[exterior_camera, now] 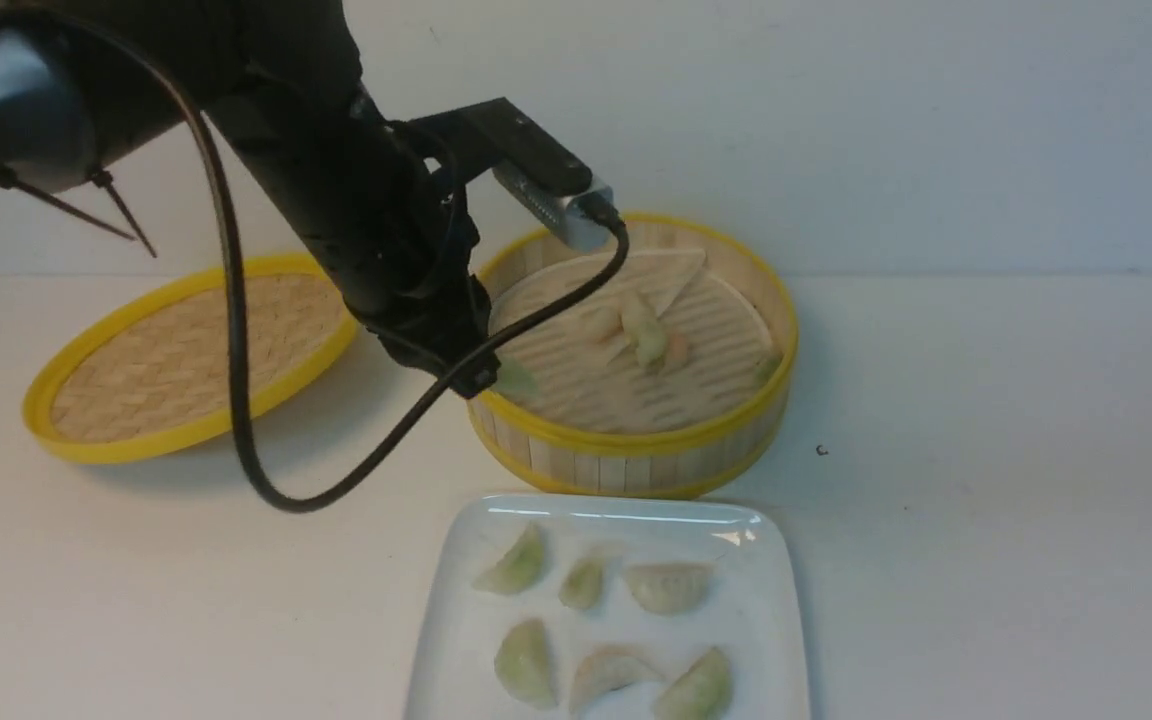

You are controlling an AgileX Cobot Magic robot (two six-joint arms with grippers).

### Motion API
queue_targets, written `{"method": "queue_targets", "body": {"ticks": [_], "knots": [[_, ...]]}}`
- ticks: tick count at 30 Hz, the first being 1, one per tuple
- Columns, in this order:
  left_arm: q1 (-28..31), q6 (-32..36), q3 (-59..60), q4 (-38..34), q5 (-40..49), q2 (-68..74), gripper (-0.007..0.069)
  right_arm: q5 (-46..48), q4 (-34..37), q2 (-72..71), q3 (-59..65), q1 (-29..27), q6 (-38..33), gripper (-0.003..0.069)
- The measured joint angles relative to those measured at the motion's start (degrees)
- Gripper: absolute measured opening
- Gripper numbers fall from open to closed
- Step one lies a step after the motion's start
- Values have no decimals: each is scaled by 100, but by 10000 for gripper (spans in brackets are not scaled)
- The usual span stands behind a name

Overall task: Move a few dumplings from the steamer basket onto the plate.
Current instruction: Use the left arm to put the dumpling into the plate, then use the right arm to grab a dumpling from inside the steamer

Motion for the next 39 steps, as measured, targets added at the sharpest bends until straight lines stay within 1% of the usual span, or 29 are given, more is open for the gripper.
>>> {"method": "queue_targets", "body": {"ticks": [4,5,6,9,11,14,18,20,23,25,27,30,31,33,34,36,39], "knots": [[-49,-37,1128,-445,-27,-628,36,0,7,0,0,0,-32,-11],[-143,-37,1650,-609,-185,-873,36,4,7,0,0,0,-32,-11],[-222,-37,1872,-671,-291,-973,36,4,7,0,0,0,-32,-11],[-579,-43,2852,-817,-912,-1304,36,4,8,0,0,0,-32,-11],[-920,-43,3562,-867,-1549,-1396,36,4,13,0,0,0,-39,-11],[-1096,-43,3947,-874,-2143,-1330,36,4,13,0,0,0,-39,-11],[-1166,-43,4114,-910,-2747,-1050,36,4,13,0,0,0,-39,-11],[-1166,-54,4126,-912,-2838,-911,39,4,3,0,0,0,-39,-11],[-1166,-54,4126,-912,-2838,-706,71,4,-19,0,0,0,-39,-11],[-1166,-54,4126,-916,-2785,-610,125,4,-37,11,0,0,-39,-11],[-1166,-54,4126,-916,-2770,-548,195,4,-40,45,0,0,-39,-11],[-1166,-54,4119,-916,-2780,-503,340,4,-40,223,-6,0,-39,-11],[-1166,-54,4114,-916,-2775,-503,347,4,-40,223,-6,0,-39,-11],[-1166,-77,4011,-911,-2661,-510,413,4,-6,435,-6,0,-59,-11],[-1166,-134,3943,-905,-2590,-540,424,4,7,541,-12,0,-96,-11],[-1166,-342,3775,-882,-2423,-661,421,4,7,777,-54,0,-216,-11],[-1166,-776,3543,-740,-2231,-911,370,4,7,1134,-218,0,-321,-11]]}}
